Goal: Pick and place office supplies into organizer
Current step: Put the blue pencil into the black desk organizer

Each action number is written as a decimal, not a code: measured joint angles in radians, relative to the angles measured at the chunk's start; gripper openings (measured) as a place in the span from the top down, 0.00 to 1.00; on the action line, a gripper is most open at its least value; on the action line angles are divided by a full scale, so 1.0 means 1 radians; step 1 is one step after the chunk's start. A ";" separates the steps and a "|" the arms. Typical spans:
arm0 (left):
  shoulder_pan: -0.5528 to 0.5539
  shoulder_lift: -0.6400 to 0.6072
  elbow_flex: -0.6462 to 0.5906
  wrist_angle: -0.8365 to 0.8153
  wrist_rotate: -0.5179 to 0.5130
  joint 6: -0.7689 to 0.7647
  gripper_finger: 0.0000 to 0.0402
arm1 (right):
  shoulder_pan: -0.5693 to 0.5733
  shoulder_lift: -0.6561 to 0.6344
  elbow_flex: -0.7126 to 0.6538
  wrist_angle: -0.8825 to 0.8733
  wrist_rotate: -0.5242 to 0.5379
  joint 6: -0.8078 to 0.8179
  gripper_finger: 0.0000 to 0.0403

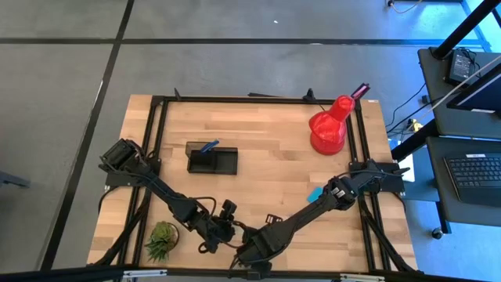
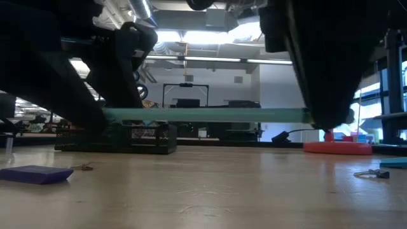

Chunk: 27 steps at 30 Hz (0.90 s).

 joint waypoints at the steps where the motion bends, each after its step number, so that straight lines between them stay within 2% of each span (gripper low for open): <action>1: 0.001 0.000 0.000 -0.001 0.000 -0.007 0.63 | -0.001 -0.002 0.000 0.002 0.004 -0.001 0.95; 8: 0.001 0.000 0.000 0.000 0.028 -0.015 0.74 | -0.003 -0.005 0.000 0.011 0.006 -0.001 0.95; 16: 0.003 0.000 0.000 0.001 0.096 -0.037 0.95 | -0.002 -0.005 0.000 0.022 -0.001 0.002 0.95; 20: 0.003 0.000 0.000 0.000 0.098 -0.038 0.96 | -0.002 -0.005 0.000 0.032 -0.002 -0.004 0.95; 27: 0.008 -0.012 0.000 -0.007 0.136 -0.041 0.96 | 0.011 -0.005 0.001 0.055 -0.002 -0.037 0.88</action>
